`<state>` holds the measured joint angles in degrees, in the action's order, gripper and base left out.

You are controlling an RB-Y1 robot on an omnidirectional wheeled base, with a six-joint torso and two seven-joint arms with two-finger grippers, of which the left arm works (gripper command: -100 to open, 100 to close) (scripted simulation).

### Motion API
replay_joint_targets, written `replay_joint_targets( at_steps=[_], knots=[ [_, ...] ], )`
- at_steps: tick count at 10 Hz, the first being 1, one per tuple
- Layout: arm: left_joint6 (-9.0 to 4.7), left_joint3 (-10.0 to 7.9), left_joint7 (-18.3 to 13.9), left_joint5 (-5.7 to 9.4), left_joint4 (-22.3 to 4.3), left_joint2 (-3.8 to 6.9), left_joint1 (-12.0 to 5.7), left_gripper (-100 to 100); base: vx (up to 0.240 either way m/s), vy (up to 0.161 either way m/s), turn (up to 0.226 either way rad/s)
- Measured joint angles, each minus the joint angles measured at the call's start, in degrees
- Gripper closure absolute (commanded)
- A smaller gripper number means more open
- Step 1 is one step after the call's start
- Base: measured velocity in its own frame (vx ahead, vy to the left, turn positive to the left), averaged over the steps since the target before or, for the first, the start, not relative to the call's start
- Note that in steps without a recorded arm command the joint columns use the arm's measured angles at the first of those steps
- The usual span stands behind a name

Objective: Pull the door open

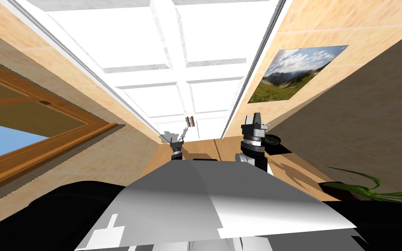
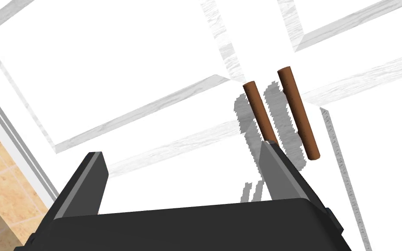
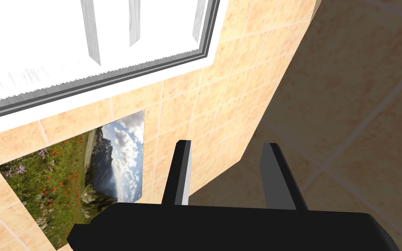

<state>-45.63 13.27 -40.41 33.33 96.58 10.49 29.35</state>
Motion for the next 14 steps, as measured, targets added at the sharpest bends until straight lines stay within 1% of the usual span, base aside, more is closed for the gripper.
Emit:
replay_joint_targets(
  at_steps=[1,2,3,5,6,8,9,10,11,14],
  knots=[
    [-0.74,0.67,-0.98,0.89,-1.04,0.23,0.27,-100,0.089,0.009,-0.158],
    [-1.89,1.32,-2.14,1.74,-2.68,0.58,0.30,-100,0.116,0.009,-0.166],
    [-2.70,1.59,-3.46,2.84,-3.88,1.26,0.36,-100,0.118,0.023,-0.136],
    [-3.93,2.47,-5.52,4.83,-5.85,1.97,0.56,-100,0.106,0.016,-0.156],
    [-4.32,2.81,-6.42,5.91,-6.72,2.34,0.54,-100,0.113,0.014,-0.168],
    [-6.39,3.88,-8.82,7.57,-9.93,3.05,0.38,-100,0.097,0.009,-0.137],
    [-6.96,4.35,-9.62,8.48,-10.72,3.22,0.49,-100,0.113,0.016,-0.130],
    [-7.63,4.79,-10.62,9.39,-11.66,3.68,0.72,-100,0.095,0.039,-0.164],
    [-8.12,5.10,-11.54,10.38,-12.75,3.96,0.50,-100,0.095,0.032,-0.166],
    [-10.07,6.36,-14.33,12.85,-15.34,5.06,1.07,-100,0.103,0.023,-0.122]
  ],
)
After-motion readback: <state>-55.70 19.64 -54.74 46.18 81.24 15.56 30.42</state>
